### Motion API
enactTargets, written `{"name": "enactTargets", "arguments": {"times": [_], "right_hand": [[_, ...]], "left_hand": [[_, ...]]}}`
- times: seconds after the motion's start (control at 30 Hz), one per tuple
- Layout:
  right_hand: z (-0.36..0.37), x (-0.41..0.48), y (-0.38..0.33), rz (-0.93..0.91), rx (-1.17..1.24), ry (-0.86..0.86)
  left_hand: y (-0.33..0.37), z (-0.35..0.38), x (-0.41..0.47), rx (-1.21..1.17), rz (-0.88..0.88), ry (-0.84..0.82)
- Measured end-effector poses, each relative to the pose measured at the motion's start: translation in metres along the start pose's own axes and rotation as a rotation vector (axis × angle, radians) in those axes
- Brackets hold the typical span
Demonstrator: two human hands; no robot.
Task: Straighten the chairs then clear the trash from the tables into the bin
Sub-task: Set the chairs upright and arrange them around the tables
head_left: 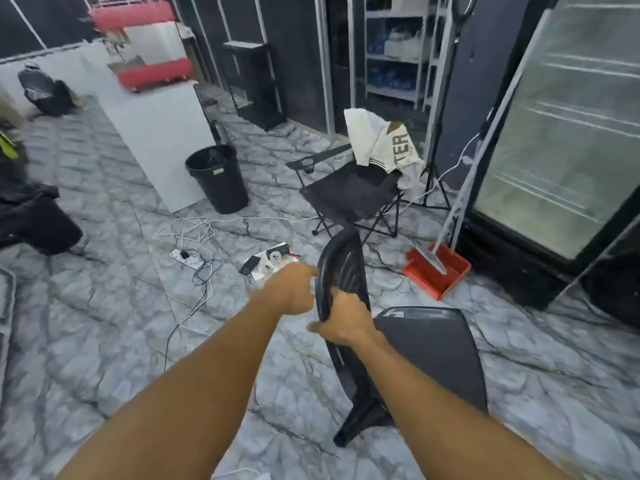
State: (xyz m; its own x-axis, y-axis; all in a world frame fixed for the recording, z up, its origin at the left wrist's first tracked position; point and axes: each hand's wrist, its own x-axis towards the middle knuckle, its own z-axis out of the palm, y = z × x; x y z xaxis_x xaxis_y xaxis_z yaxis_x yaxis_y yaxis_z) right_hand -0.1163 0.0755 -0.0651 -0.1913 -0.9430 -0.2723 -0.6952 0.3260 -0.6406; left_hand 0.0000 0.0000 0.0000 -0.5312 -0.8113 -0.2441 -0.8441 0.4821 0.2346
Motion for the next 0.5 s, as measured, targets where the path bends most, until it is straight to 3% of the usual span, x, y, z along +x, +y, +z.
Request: {"name": "enactTargets", "arguments": {"times": [0.13,0.27,0.5], "right_hand": [[0.028,0.02,-0.002,0.156,-0.044,-0.055],[0.01,0.01,0.012,0.162,-0.027,-0.035],[-0.111,-0.072,0.111,0.24,0.041,-0.046]], "left_hand": [[-0.027,0.01,0.05,0.113,0.166,-0.108],[-0.026,0.018,0.087,0.341,0.345,-0.115],[0.096,0.012,0.105,0.474,0.826,-0.02]]}}
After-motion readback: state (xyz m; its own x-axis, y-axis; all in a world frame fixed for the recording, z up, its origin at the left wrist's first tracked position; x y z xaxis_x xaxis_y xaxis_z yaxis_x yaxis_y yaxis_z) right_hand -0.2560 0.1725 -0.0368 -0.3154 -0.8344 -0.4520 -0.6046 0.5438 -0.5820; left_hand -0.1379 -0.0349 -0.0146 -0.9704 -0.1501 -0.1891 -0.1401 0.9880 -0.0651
